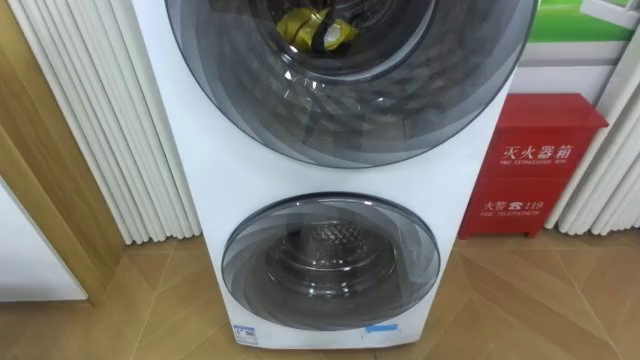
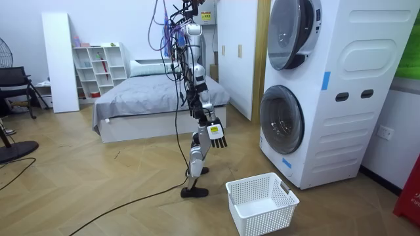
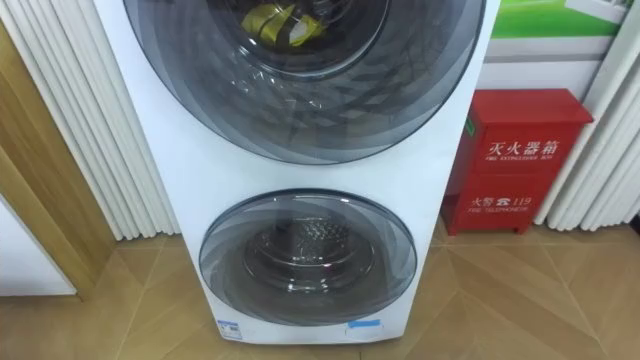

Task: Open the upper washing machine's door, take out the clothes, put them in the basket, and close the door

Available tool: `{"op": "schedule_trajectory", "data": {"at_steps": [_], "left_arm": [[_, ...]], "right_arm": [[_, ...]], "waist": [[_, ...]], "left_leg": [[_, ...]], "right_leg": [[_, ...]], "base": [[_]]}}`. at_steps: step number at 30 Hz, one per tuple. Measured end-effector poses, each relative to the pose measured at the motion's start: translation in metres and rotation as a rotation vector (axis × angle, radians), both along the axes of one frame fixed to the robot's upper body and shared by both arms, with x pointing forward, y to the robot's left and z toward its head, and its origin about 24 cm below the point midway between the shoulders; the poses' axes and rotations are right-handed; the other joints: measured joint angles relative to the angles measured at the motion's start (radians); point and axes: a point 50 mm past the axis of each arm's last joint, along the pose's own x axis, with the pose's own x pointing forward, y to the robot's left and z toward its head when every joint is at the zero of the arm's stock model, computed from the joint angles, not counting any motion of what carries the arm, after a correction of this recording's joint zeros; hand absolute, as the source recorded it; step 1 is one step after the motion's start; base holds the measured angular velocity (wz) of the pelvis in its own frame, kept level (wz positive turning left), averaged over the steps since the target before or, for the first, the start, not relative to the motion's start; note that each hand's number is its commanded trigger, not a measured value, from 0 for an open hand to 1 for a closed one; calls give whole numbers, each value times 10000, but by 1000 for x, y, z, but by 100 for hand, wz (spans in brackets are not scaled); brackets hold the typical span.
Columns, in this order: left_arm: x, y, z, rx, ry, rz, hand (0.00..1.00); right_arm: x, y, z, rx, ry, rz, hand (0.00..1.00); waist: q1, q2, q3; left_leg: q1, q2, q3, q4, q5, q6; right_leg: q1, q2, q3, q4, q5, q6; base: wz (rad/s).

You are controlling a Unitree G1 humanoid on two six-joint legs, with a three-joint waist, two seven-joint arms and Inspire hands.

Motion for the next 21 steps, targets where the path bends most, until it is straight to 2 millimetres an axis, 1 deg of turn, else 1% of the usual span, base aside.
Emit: {"op": "schedule_trajectory", "data": {"at_steps": [6,21], "left_arm": [[0,3,1,102,-77,232,0],[-2,2,0,-100,33,328,0]], "right_arm": [[0,0,0,2,7,-26,0],[-4,0,-1,183,145,-329,0]], "waist": [[1,15,-15],[15,41,-5]], "left_leg": [[37,3,14,2,0,-1],[14,0,-3,-2,0,-1]], "right_leg": [[-1,0,12,1,1,-1],[18,1,19,1,0,0]], "base": [[0],[0]]}}
